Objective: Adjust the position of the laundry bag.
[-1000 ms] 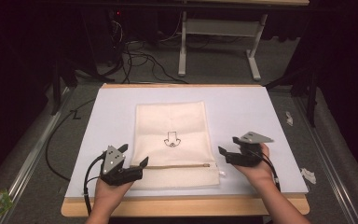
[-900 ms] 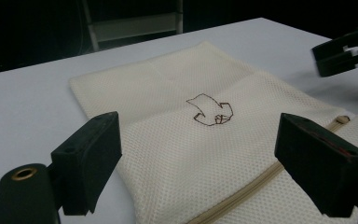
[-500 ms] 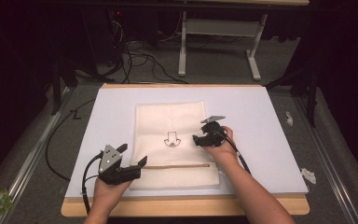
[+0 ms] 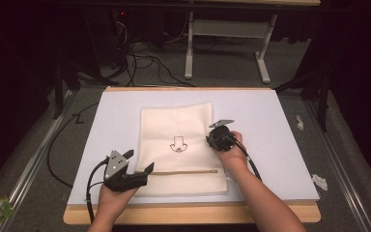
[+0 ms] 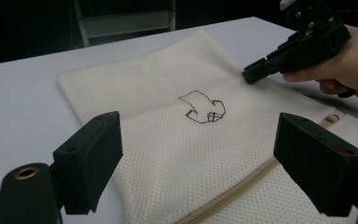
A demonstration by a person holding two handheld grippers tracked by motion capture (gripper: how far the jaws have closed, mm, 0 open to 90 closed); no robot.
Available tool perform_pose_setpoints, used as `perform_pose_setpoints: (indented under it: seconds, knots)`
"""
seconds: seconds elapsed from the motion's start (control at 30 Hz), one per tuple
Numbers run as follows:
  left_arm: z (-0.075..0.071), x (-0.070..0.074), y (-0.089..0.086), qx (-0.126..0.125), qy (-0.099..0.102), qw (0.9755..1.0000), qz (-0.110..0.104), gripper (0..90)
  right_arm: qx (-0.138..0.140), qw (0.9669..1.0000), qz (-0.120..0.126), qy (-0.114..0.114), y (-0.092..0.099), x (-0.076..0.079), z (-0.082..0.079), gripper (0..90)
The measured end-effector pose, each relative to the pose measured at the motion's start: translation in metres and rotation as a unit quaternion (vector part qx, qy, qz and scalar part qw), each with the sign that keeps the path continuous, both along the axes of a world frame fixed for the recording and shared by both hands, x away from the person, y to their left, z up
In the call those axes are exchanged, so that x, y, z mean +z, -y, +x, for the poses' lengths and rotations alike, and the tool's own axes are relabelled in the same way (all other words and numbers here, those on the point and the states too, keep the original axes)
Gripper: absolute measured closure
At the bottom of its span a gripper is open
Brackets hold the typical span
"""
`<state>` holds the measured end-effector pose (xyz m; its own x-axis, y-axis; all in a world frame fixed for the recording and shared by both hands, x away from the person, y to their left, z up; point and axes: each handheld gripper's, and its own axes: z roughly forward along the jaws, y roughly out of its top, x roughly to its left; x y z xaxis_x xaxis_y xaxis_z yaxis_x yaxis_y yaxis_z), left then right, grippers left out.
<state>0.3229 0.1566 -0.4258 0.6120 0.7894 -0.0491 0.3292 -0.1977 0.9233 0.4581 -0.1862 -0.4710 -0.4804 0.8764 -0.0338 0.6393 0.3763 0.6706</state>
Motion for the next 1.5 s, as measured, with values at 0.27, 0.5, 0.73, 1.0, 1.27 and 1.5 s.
perform_pose_setpoints:
  seconds: [0.27,0.5,0.73,1.0,1.27,1.5]
  knots:
    - [0.002,-0.004,0.001,-0.003,-0.014,0.9999,0.001,18.1,0.012,0.9999,0.011,0.002,0.007,0.000,-0.007,87.9]
    - [0.005,-0.008,0.002,-0.010,-0.031,0.9994,-0.004,19.9,0.017,0.9998,0.010,0.000,0.027,0.002,-0.016,87.8]
    - [0.006,-0.012,0.006,-0.021,-0.043,0.9989,0.004,22.1,-0.001,1.0000,0.007,0.002,0.052,0.003,-0.017,87.8]
    - [0.011,-0.025,0.014,-0.056,-0.079,0.9950,0.021,31.8,-0.043,0.9989,0.014,0.008,0.082,0.000,-0.018,73.1]
    - [0.016,-0.040,0.025,-0.077,-0.121,0.9880,0.058,37.3,-0.061,0.9952,0.059,0.049,0.098,0.016,-0.060,56.6]
    - [0.020,-0.052,0.032,-0.078,-0.174,0.9782,0.081,44.4,-0.042,0.9943,0.068,0.071,0.126,0.030,-0.120,55.8]
